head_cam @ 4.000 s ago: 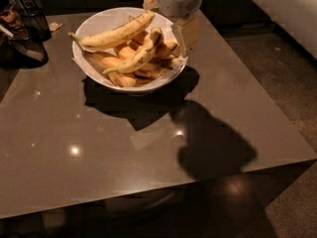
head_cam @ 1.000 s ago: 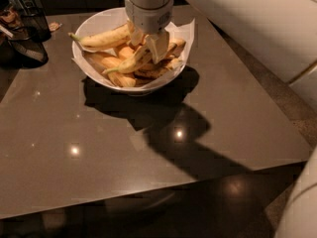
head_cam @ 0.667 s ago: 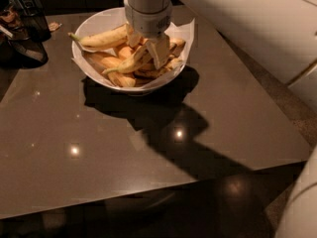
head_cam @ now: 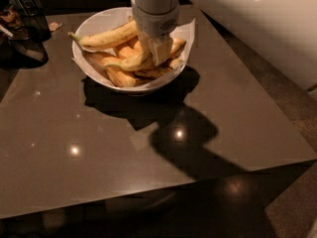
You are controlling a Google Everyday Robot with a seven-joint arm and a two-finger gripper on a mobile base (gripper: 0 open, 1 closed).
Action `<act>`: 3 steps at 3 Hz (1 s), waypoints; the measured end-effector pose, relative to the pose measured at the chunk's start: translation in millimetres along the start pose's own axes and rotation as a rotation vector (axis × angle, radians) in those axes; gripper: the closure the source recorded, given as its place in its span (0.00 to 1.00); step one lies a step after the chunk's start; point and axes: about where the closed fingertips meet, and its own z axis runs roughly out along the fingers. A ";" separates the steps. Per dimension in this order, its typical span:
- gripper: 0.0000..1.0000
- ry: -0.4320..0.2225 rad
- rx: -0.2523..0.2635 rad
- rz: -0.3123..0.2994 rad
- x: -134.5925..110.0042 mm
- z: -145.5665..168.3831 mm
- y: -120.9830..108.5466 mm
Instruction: Pick banana from white bowl
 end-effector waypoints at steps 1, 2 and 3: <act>0.99 0.000 0.002 0.014 -0.1 0.0 -0.4; 1.00 -0.005 0.000 0.088 10.6 -17.3 3.7; 1.00 -0.038 0.027 0.204 22.9 -43.5 11.6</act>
Offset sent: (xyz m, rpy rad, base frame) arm -0.0113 -0.0310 0.0396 0.0749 0.0281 -0.1813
